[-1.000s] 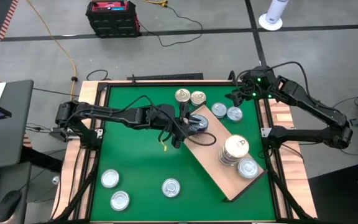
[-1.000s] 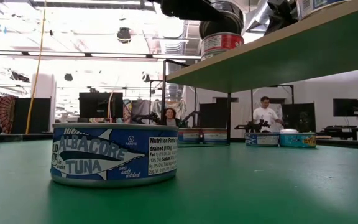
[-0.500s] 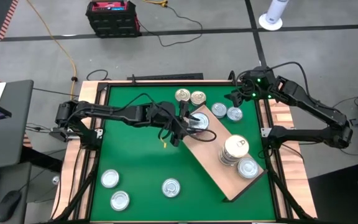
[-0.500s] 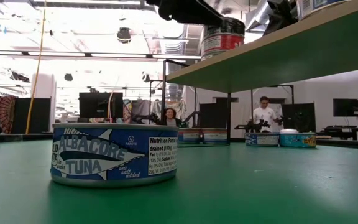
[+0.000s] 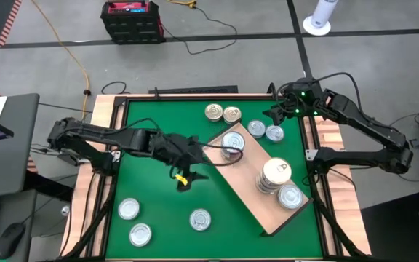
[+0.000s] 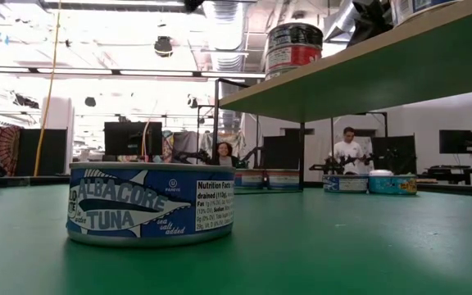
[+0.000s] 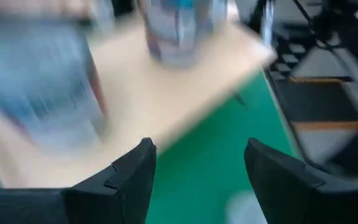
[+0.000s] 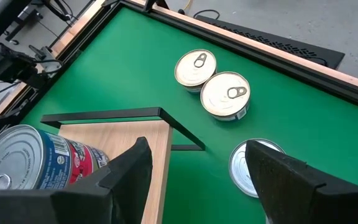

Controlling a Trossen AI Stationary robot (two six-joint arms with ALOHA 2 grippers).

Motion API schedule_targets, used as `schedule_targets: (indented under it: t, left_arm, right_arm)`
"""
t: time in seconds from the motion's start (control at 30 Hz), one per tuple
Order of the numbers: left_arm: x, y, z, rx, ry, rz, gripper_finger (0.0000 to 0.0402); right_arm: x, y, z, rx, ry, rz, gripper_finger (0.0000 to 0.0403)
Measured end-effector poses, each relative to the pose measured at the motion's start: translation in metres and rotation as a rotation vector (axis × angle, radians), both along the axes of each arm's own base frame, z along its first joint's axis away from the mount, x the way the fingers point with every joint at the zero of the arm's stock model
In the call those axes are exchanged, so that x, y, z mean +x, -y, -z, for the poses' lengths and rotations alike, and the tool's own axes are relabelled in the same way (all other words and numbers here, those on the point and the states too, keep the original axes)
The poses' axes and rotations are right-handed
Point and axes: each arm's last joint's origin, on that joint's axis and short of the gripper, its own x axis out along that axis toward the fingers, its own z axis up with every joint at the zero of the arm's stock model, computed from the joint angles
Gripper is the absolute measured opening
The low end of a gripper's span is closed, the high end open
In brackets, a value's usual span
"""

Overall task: Stack canned seafood by type on shelf
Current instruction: Stack the blue tuna can on top of the other blue tuna can on the shelf

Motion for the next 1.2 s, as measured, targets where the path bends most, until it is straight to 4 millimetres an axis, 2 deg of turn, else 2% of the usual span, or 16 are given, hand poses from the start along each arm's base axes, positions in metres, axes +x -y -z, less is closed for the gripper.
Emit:
schedule_targets:
  t: [0.13, 0.23, 0.37, 0.47, 0.6, 0.77, 0.87, 1.07, 1.2]
  left_arm:
    - [-0.009, 0.025, 0.042, -0.217, -0.209, -0.011, 0.0232]
    - [-0.016, 0.041, 0.07, -0.354, -0.285, -0.07, 0.0232]
    - [-0.022, 0.045, 0.108, -0.553, -0.36, -0.226, 0.0232]
    - [-0.023, 0.044, 0.126, -0.662, -0.357, -0.338, 0.0232]
    - [-0.014, 0.051, 0.141, -0.65, -0.392, -0.362, 0.0219]
    - [0.003, 0.066, 0.149, -0.53, -0.432, -0.344, 0.0195]
    - [0.006, 0.07, 0.163, -0.453, -0.488, -0.396, 0.0182]
    - [0.012, 0.078, 0.178, -0.438, -0.491, -0.391, 0.0159]
    - [0.01, 0.082, 0.179, -0.416, -0.493, -0.37, 0.0137]
  right_arm:
    - [0.0, 0.0, 0.0, 0.0, 0.0, 0.0, 0.0281]
    - [0.0, 0.0, 0.0, 0.001, 0.001, -0.002, 0.0281]
    - [0.0, 0.0, 0.0, 0.001, 0.002, -0.002, 0.0281]
    - [0.0, 0.0, 0.0, -0.001, 0.001, -0.003, 0.0281]
    - [0.0, 0.0, 0.0, -0.012, -0.004, -0.012, 0.0281]
    - [0.001, 0.001, -0.001, -0.023, 0.006, -0.01, 0.0281]
    - [0.001, 0.001, -0.001, -0.011, 0.013, 0.002, 0.0281]
    - [0.001, 0.001, -0.001, -0.006, 0.015, 0.006, 0.0281]
    - [0.001, 0.001, -0.001, -0.007, 0.013, 0.005, 0.0281]
